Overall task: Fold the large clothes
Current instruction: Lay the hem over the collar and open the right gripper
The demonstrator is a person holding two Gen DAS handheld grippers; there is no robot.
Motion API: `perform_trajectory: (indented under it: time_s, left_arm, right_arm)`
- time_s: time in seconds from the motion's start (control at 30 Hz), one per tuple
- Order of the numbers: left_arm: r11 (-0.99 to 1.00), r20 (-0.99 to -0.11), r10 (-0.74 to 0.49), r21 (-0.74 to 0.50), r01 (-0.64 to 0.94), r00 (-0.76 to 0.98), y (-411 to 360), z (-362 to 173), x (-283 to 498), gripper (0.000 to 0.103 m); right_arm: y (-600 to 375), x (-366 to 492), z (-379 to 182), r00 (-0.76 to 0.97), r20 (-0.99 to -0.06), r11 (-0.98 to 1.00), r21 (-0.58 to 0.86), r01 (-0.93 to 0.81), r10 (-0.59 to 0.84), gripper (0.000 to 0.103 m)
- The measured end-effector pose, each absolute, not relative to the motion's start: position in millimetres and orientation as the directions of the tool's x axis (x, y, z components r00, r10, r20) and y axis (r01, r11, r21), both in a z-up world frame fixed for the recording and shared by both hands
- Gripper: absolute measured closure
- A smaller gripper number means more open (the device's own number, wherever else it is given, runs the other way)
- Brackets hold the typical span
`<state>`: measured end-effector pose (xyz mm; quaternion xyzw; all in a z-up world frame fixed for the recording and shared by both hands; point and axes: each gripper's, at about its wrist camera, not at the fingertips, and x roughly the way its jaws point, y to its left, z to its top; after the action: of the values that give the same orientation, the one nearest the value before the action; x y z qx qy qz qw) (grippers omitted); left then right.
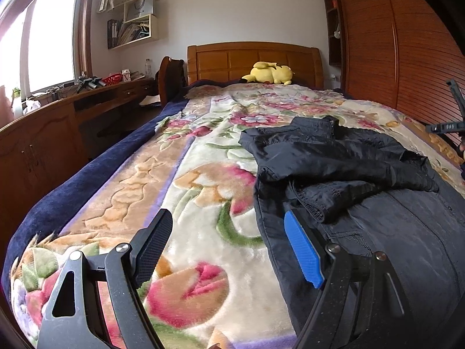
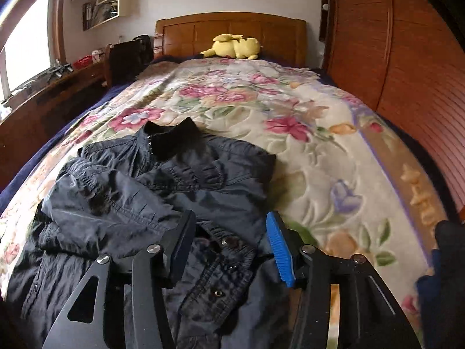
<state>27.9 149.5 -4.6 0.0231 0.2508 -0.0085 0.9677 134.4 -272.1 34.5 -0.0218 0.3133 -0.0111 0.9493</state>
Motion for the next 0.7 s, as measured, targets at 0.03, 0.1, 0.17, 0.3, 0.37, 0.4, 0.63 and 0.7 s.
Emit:
perform_trajectory:
  time_s: [0.03,0.1,0.17,0.3,0.37,0.4,0.63,0.7]
  left_arm:
    - [0.999,-0.486,-0.005,0.040,0.028,0.874,150,-5,28,0.023]
    - [0.999,-0.485,-0.006,0.039,0.028,0.874,150,-4,28,0.023]
    - [0.999,-0.487,-0.007,0.037,0.029,0.873,150,-5,29,0.023]
    - [0.999,-0.494,-0.011,0.031,0.030,0.869,150,-7,29,0.023]
    - [0.999,-0.497,-0.010,0.031,0.030,0.868,149,-8,29,0.023]
    - [0.999,-0.496,-0.011,0.031,0.030,0.868,150,-8,29,0.023]
    - [0.999,-0.509,-0.011,0.038,0.035,0.861,150,-12,30,0.023]
    - [0.999,-0.514,-0.013,0.036,0.037,0.857,151,-14,31,0.023]
  right_arm:
    - [-272,136,32,0.800,-0.599,0.998,-0.056,0.004,-0.037,0.049]
    - [-271,150,24,0.787,-0.616,0.998,-0.064,-0.020,-0.024,0.049]
    - [-268,160,19,0.775,-0.632,0.996,-0.082,-0.041,-0.020,0.049]
    - [-260,181,5,0.744,-0.666,0.988,-0.141,-0.062,-0.048,0.049]
    - [-264,190,-1,0.732,-0.679,0.987,-0.149,-0.061,-0.057,0.049]
    - [-265,195,-3,0.729,-0.683,0.988,-0.145,-0.059,-0.056,0.049]
    - [-271,227,-20,0.688,-0.719,0.983,-0.178,-0.044,-0.099,0.049]
    - [-272,233,-30,0.672,-0.731,0.978,-0.202,-0.045,-0.120,0.049]
